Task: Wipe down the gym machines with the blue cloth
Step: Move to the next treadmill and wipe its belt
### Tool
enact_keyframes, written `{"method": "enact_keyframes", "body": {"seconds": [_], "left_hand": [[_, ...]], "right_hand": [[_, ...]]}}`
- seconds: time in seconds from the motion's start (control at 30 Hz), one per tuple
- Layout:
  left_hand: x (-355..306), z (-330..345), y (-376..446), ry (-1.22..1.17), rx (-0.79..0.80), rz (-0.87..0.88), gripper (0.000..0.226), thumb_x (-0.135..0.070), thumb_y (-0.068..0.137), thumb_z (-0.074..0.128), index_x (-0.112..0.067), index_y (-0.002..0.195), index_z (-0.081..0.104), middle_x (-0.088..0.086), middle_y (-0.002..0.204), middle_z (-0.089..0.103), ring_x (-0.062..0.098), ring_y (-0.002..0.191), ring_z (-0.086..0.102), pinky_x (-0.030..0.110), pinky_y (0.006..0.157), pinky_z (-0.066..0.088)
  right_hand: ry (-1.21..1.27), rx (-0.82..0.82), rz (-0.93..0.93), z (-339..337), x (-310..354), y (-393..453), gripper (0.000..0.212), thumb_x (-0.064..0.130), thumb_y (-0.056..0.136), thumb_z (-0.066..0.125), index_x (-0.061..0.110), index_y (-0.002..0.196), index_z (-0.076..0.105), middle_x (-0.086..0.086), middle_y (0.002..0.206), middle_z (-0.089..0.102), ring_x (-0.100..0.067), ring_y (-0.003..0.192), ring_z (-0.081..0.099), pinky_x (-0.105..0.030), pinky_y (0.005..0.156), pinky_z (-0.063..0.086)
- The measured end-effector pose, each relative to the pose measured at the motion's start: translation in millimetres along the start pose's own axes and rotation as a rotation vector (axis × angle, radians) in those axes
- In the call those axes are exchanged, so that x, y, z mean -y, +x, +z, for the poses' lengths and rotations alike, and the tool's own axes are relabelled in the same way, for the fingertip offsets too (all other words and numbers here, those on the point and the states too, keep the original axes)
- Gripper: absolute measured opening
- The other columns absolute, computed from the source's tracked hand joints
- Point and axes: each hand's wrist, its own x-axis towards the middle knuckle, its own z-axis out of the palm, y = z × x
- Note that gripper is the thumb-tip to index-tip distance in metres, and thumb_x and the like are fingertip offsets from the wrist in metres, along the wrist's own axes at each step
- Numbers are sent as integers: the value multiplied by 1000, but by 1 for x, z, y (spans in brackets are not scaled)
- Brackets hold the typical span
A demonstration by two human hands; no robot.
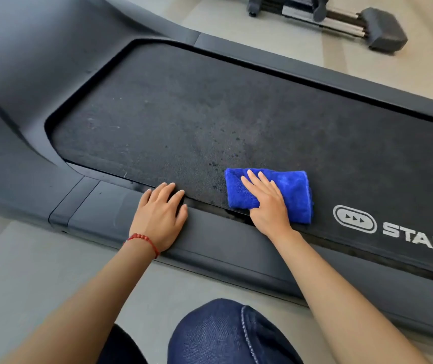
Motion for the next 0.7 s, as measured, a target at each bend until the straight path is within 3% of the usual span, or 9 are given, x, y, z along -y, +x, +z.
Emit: {"method": "enact_keyframes", "body": {"seconds": [0.27, 0.5, 0.7], "left_hand": [[1, 1, 2, -22, -12, -37, 52, -37, 85, 33, -5, 106, 69, 19, 117, 62, 37, 113, 55, 52, 94, 42], [1, 2, 3, -1, -28, -53, 50, -35, 85, 34, -6, 106, 69, 18, 116, 62, 36, 112, 56, 51, 94, 41], [0, 2, 3, 3, -24, -65, 49, -33, 84, 34, -7, 106, 69, 17, 117, 62, 35, 112, 56, 48, 96, 41]], "right_hand": [[27, -57, 62, 9, 15, 1, 78, -16, 67, 42, 19, 136, 43, 5, 149, 30, -16, 142, 14, -22, 112, -3], [7, 9, -108, 24, 33, 6, 80, -16, 66, 44, 20, 138, 41, 4, 150, 29, -19, 143, 12, -23, 110, -6], [5, 15, -164, 29, 32, 9, 78, -8, 63, 37, 19, 135, 46, 3, 147, 34, -21, 141, 18, -29, 112, 0]]}}
